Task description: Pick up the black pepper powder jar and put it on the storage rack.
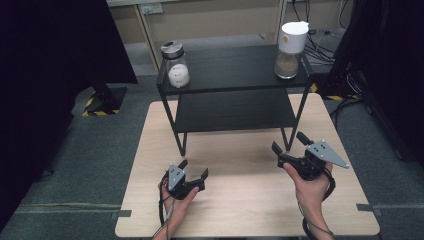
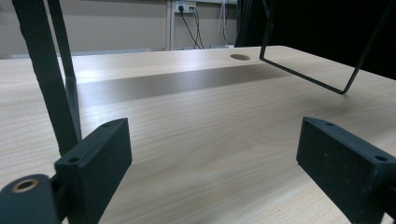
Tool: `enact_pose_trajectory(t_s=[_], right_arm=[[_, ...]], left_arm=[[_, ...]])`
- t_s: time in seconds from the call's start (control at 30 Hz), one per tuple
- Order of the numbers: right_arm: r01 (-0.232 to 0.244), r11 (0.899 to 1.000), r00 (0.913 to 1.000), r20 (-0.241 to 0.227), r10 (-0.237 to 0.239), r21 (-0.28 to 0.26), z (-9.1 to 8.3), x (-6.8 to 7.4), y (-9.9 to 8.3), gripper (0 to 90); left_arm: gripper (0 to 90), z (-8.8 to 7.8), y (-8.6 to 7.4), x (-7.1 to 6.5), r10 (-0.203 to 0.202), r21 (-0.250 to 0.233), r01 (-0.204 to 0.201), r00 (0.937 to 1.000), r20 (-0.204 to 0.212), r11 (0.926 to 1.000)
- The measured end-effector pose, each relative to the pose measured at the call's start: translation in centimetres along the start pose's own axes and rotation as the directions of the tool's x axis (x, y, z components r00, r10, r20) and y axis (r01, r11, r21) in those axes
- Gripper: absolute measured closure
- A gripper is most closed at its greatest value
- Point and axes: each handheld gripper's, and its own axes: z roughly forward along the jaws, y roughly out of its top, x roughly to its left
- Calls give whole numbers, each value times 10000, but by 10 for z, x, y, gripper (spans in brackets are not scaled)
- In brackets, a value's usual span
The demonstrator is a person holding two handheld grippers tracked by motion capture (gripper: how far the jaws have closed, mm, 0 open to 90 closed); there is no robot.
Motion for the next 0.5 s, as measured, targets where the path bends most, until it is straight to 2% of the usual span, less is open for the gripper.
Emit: enact_pose_trajectory(t_s=[0.5], right_arm=[[-9, 9990, 9999, -148, 15, 442, -1, 4, -22, 63]], left_arm=[[95, 0, 0, 0, -14, 2, 14, 10000, 13, 10000]])
